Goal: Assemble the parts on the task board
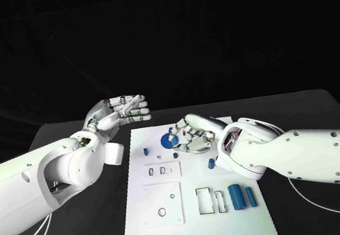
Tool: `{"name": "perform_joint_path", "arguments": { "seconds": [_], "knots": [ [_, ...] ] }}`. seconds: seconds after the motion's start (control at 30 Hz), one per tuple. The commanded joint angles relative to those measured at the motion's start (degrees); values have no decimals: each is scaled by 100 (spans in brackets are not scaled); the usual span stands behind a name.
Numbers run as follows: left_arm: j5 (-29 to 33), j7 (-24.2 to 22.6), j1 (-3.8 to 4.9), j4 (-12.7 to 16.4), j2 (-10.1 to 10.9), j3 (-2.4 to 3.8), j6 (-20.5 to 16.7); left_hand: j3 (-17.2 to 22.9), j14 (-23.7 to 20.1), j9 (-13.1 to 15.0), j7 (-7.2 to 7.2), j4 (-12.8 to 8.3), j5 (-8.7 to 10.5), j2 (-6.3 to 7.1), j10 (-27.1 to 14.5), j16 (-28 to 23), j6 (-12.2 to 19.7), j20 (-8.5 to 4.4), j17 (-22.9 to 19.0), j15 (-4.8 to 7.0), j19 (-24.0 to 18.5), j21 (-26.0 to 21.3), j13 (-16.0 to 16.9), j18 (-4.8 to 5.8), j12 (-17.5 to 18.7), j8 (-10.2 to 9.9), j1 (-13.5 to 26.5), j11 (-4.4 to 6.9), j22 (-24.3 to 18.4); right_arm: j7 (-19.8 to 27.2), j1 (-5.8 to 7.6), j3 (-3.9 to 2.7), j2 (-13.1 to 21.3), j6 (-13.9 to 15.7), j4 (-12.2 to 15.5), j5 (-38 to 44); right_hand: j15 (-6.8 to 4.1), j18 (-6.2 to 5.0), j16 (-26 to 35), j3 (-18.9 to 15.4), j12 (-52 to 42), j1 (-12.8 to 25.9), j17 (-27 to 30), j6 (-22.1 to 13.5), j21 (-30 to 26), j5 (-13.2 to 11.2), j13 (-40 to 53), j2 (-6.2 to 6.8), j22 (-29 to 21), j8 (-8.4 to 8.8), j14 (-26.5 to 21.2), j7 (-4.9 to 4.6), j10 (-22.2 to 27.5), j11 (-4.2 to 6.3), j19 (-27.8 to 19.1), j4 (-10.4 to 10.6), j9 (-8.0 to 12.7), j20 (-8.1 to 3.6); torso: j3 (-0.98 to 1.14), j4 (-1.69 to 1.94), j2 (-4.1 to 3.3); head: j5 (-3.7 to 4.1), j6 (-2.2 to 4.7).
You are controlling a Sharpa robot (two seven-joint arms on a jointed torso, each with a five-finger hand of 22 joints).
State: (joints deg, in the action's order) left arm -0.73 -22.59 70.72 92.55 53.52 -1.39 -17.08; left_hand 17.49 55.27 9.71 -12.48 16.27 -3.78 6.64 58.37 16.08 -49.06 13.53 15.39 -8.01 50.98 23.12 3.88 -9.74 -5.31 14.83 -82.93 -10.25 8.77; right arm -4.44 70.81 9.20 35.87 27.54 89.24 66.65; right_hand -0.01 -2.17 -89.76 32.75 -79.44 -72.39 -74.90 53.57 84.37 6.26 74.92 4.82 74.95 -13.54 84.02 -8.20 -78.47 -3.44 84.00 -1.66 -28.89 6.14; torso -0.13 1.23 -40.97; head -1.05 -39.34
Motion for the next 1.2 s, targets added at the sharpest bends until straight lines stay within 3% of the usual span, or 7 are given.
{"name": "perform_joint_path", "arguments": {
  "seconds": [0.03, 0.37, 0.57, 0.83, 1.2],
  "knots": [
    [7, -26, 8, -2, -25, 3, 102, 45, -36, 2, -116, 2, 36, 6, 20, -21, 28, 13, 5, 5, -27, 32, 5, -64, 39, -25, -35, -28, -6, -396, -76, 14, -154, -162, -86, 471, -44, 25, -20, 6, 26, 64, -1493, -8, -43, -10, 48, -21, 935, -96, 594, 7, 21, -2, 106, 8, -138, -42, 0, 2, -5, -31, -18],
    [7, -21, 8, 6, -32, 3, 102, 45, -36, 2, -116, 2, 36, 6, 20, -21, 28, 13, 5, 5, -27, 32, 5, -64, 39, -25, -35, -28, -6, -677, -318, 46, -499, -290, -225, 1076, -39, 27, -20, -14, 26, 120, -1494, -23, -39, -17, 50, 19, 941, -103, 594, 4, 18, -7, 111, 18, -143, -40, 7, -12, -3, -111, -77],
    [7, -19, 8, 15, -31, 3, 101, 47, -38, 4, -114, 3, 36, 9, 30, -24, 23, 14, 11, 5, -32, 32, 6, -65, 41, -24, -34, -26, -7, -730, -404, 62, -612, -377, -267, 1205, -39, 26, -20, -21, 18, 135, -1494, -25, -42, -13, 61, 37, 939, -107, 594, 5, 9, -6, 110, 17, -144, -39, 15, -12, -3, -96, -87],
    [7, -16, 9, 25, -21, 3, 99, 48, -40, 4, -114, 4, 36, 11, 31, -26, 22, 15, 12, 5, -33, 32, 6, -64, 42, -24, -34, -26, -7, -781, -450, 71, -655, -450, -315, 1301, -39, 25, -22, -35, 14, 167, -1501, -25, -45, -14, 68, 66, 937, -115, 596, 6, 3, -6, 109, 22, -147, -38, 4, -4, -5, -101, -124],
    [7, -11, 9, 34, -6, 3, 95, 49, -47, 5, -114, 5, 37, 14, 35, -32, 20, 16, 16, 3, -39, 31, 7, -64, 45, -24, -33, -26, -9, -847, -471, 94, -676, -628, -382, 1372, -39, 25, -20, -55, 17, 203, -1494, -31, -48, -29, 64, 113, 937, -122, 594, 8, 5, -5, 108, 23, -149, -38, 7, -1, -9, -121, -182]
  ]
}}
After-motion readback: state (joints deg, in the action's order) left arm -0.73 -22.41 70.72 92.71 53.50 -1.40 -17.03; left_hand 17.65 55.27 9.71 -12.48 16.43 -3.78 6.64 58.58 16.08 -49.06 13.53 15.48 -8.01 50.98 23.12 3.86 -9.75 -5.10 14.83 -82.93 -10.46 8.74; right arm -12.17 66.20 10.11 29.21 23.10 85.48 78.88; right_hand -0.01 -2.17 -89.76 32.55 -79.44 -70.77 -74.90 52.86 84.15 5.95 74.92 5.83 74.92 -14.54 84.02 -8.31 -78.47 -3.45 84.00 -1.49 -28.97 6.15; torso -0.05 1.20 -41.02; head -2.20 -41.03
